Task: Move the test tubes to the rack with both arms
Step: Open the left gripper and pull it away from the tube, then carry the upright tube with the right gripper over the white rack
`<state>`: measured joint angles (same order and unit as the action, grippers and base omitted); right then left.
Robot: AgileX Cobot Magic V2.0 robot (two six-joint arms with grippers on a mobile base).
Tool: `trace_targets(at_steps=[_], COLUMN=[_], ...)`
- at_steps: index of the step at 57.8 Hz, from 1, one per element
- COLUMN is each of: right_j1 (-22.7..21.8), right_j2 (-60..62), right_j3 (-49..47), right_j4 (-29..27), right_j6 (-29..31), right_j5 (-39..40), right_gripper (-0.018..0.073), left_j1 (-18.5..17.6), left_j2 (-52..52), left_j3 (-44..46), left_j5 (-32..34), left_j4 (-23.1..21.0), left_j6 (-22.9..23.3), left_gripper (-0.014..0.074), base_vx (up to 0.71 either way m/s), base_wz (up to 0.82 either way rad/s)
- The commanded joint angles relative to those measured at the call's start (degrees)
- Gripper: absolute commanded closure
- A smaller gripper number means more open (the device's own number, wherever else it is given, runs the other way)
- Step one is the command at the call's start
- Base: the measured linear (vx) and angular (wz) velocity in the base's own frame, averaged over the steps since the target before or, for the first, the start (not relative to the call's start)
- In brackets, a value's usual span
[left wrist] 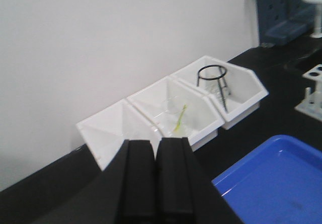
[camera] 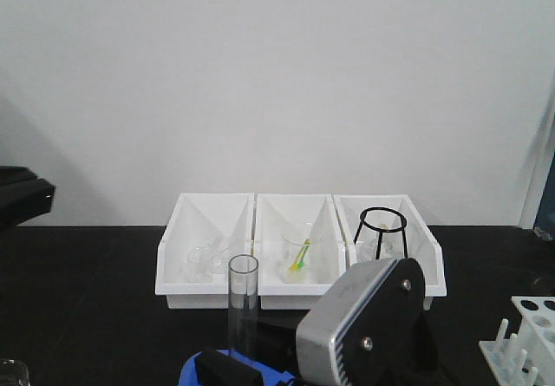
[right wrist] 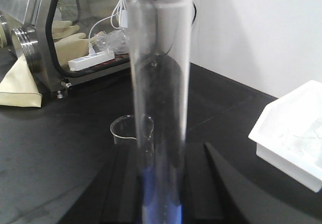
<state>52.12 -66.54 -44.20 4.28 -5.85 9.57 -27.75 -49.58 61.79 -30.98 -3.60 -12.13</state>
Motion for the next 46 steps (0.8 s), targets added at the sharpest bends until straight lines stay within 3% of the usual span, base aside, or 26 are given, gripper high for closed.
trace_targets(at_steps=[1, 21, 30, 46], right_j1=[-0.31, -1.92, -8.88, -22.68], right_j2=[1.21, 1.21, 1.21, 1.21], right_j3=[-2.05, -2.05, -2.05, -2.05], right_j4=[-0.02, -0.90, -5.97, -6.15], right_j6=[2.14, 2.33, 2.40, 2.49], right_j5=[4.89, 5.14, 5.21, 5.14], right_gripper=[0.0567, 0.0567, 0.0567, 0.0566], left_j1=[1.83, 3.36, 3.36, 3.36], left_j2=[2.64, 18.38, 26.30, 38.03], left_j3=[-1.06, -21.84, -30.62, -39.06], left_j5=[2.81, 1.09, 0.26, -3.38], left_j4=[3.97, 5.55, 5.89, 9.71], left_j6=[4.18, 11.51, 15.58, 22.18], left_gripper=[0.0619, 0.0619, 0.0619, 0.0619], base_vx=[0.00, 0.00, 0.00, 0.00], base_wz=[0.00, 0.00, 0.00, 0.00])
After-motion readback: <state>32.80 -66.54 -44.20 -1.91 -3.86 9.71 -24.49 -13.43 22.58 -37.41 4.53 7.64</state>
